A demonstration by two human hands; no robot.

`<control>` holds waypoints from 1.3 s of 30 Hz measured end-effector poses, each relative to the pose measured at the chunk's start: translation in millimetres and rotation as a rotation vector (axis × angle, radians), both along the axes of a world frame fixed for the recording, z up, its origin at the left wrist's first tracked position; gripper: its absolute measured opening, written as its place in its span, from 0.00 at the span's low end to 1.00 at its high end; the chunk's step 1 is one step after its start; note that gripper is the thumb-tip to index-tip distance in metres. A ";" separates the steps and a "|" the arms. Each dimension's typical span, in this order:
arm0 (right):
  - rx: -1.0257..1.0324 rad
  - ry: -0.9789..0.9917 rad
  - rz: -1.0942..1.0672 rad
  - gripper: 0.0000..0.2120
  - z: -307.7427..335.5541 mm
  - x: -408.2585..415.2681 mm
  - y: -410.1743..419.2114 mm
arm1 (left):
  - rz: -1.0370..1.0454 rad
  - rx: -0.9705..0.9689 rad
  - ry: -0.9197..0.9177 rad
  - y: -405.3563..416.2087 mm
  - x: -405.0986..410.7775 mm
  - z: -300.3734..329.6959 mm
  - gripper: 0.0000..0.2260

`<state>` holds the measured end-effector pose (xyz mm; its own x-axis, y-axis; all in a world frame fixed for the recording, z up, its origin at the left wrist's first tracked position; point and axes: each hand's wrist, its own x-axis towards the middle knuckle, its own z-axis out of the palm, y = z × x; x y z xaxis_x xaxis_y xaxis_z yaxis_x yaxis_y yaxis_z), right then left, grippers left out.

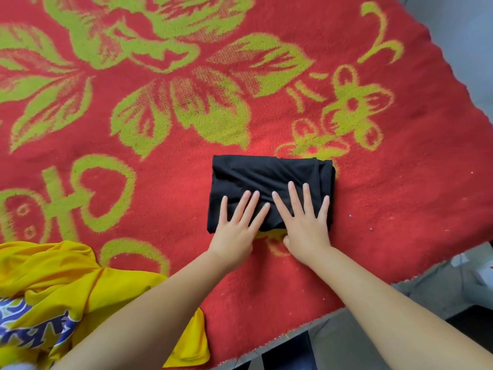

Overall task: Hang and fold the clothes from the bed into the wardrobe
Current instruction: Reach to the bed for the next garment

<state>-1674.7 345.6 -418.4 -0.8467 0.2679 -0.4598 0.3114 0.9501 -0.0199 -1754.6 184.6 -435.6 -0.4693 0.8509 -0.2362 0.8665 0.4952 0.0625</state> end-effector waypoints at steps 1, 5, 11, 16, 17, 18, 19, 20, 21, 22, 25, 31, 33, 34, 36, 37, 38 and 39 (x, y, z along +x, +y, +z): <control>0.010 -0.003 -0.002 0.52 -4.7 -2.5 2.2 | 0.047 -0.059 -0.014 6.5 -3.3 -4.9 0.42; 0.019 0.008 0.012 0.50 -8.7 -13.4 12.5 | 0.113 -0.150 -0.037 24.9 -24.2 -7.2 0.40; -0.080 -0.095 0.023 0.37 52.7 -50.2 31.6 | 0.172 -0.208 -0.203 39.7 -56.2 54.5 0.35; -0.034 -0.028 0.080 0.35 152.3 -98.7 16.1 | 0.274 -0.143 -0.160 21.9 -93.0 154.6 0.34; -0.031 -0.013 0.099 0.36 174.0 -108.1 7.8 | 0.296 -0.138 -0.139 12.6 -99.3 175.8 0.34; -0.028 0.011 0.121 0.37 195.1 -117.4 -2.2 | 0.321 -0.127 -0.118 1.4 -105.3 196.7 0.35; -0.020 0.041 0.150 0.37 215.6 -125.7 -13.8 | 0.348 -0.109 -0.092 -12.2 -110.5 216.9 0.35; -0.007 0.075 0.187 0.36 235.8 -134.0 -26.8 | 0.375 -0.088 -0.063 -28.0 -115.1 237.3 0.34; 0.008 0.104 0.226 0.36 254.3 -141.7 -40.9 | 0.400 -0.070 -0.035 -45.2 -118.6 256.8 0.34; 0.023 0.131 0.266 0.36 271.6 -148.9 -56.8 | 0.426 -0.054 -0.006 -64.0 -120.7 275.0 0.33; 0.034 0.194 0.392 0.36 316.0 -167.9 -111.8 | 0.535 -0.028 0.087 -126.4 -119.9 319.0 0.34; 0.015 0.275 0.797 0.35 370.4 -168.6 -242.8 | 0.887 -0.047 0.190 -262.3 -55.7 371.1 0.33; 0.014 0.292 0.957 0.35 384.3 -151.9 -288.1 | 1.006 -0.061 0.215 -304.0 -14.2 380.5 0.33; 0.012 0.306 1.029 0.34 389.8 -140.3 -309.8 | 1.069 -0.067 0.236 -323.2 8.7 382.9 0.34; 0.008 0.325 1.173 0.34 398.3 -111.7 -352.2 | 1.208 -0.079 0.243 -356.3 59.0 388.4 0.36; -0.001 0.326 1.245 0.33 401.0 -95.1 -372.9 | 1.279 -0.079 0.224 -370.4 86.1 391.7 0.36; -0.008 0.327 1.319 0.33 402.0 -76.8 -393.6 | 1.355 -0.078 0.202 -382.9 115.4 395.0 0.35; -0.012 0.325 1.393 0.33 401.9 -56.3 -413.4 | 1.425 -0.082 0.177 -394.0 145.9 398.2 0.34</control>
